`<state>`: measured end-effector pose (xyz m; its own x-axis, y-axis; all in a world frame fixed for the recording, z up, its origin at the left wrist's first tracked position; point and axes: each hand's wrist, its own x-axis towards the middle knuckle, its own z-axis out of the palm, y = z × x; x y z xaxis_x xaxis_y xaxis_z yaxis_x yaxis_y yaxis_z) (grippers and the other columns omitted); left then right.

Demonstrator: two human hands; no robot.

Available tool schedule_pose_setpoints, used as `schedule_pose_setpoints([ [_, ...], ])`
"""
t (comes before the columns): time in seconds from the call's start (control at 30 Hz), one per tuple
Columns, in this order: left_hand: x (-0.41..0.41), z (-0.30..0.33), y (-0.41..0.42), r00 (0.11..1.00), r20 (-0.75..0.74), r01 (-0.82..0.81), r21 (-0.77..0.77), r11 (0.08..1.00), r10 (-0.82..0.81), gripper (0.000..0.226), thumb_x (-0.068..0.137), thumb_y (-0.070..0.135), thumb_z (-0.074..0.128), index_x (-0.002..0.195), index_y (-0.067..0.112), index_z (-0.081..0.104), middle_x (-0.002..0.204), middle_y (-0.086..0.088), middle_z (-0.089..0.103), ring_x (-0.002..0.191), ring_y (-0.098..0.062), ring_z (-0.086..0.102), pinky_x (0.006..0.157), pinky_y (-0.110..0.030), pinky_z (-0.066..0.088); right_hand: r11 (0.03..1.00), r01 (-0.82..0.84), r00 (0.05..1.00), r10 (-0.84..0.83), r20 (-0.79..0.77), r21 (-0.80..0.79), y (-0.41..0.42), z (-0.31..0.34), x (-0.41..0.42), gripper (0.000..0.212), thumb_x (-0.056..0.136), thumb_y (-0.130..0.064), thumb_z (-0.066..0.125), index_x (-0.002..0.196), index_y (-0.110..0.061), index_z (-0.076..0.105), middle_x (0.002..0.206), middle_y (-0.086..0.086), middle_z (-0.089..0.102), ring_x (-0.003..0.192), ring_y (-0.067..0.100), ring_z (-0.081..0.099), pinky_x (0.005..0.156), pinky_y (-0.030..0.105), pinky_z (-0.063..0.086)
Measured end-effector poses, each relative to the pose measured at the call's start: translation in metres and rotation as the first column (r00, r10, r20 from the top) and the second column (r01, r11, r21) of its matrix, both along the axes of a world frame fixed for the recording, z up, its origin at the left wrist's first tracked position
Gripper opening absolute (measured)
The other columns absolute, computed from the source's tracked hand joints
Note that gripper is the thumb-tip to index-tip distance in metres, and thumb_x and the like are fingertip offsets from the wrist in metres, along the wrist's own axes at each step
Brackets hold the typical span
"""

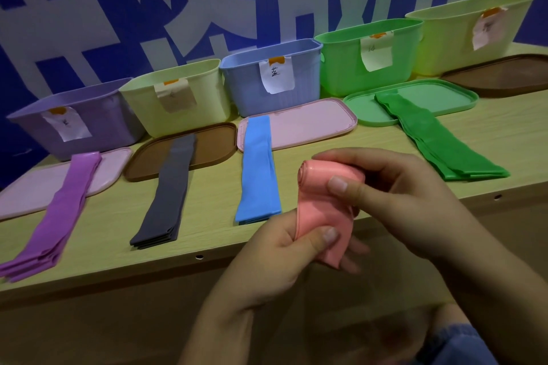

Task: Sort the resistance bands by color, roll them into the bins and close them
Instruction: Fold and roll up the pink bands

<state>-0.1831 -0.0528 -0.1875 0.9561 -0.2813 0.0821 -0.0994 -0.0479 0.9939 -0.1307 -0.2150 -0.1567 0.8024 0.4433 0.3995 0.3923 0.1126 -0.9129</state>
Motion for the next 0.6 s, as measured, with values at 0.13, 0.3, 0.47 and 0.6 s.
schedule_pose_setpoints([
  [0.13,0.000,0.004,-0.002,0.992,0.119,-0.045,0.111,0.993,0.032,0.020,0.090,0.021,0.049,0.079,0.014,0.064,0.063,0.007,0.065,0.059,-0.007,0.058,0.063,-0.018,0.047,0.998,0.056,0.995,-0.056,0.085,0.011,0.004,-0.005,0.001,0.027,0.074,-0.019,0.070,0.100,-0.027,0.066,0.105,-0.018,0.068,0.090,-0.001,0.066,0.071,0.012,0.051],
  [0.3,-0.002,0.001,-0.003,0.988,0.147,-0.061,0.028,0.998,0.056,0.034,0.092,0.048,0.050,0.074,0.023,0.064,0.062,0.008,0.061,0.057,-0.007,0.053,0.058,-0.017,0.043,0.990,0.125,0.964,-0.107,0.243,-0.060,0.009,-0.017,-0.005,0.033,0.077,-0.018,0.067,0.108,-0.026,0.066,0.102,-0.013,0.069,0.095,0.001,0.063,0.074,0.013,0.049],
  [0.47,-0.001,-0.005,-0.010,0.967,0.119,-0.230,0.017,0.973,0.227,0.075,0.060,0.092,0.037,0.063,0.023,0.065,0.054,0.001,0.061,0.047,-0.009,0.049,0.050,-0.018,0.041,0.995,0.095,0.973,-0.088,0.212,-0.024,0.014,-0.029,-0.006,0.030,0.076,-0.024,0.069,0.106,-0.027,0.066,0.103,-0.011,0.066,0.098,0.011,0.064,0.077,0.022,0.053],
  [0.6,0.001,-0.005,-0.012,0.948,0.108,-0.300,-0.016,0.954,0.300,0.077,0.064,0.088,0.039,0.056,0.015,0.061,0.046,-0.002,0.058,0.039,-0.009,0.046,0.045,-0.015,0.039,0.999,0.018,0.983,-0.010,0.181,-0.040,0.015,-0.031,-0.005,0.034,0.076,-0.014,0.070,0.108,-0.024,0.064,0.106,-0.008,0.065,0.101,0.012,0.064,0.080,0.025,0.054],
])
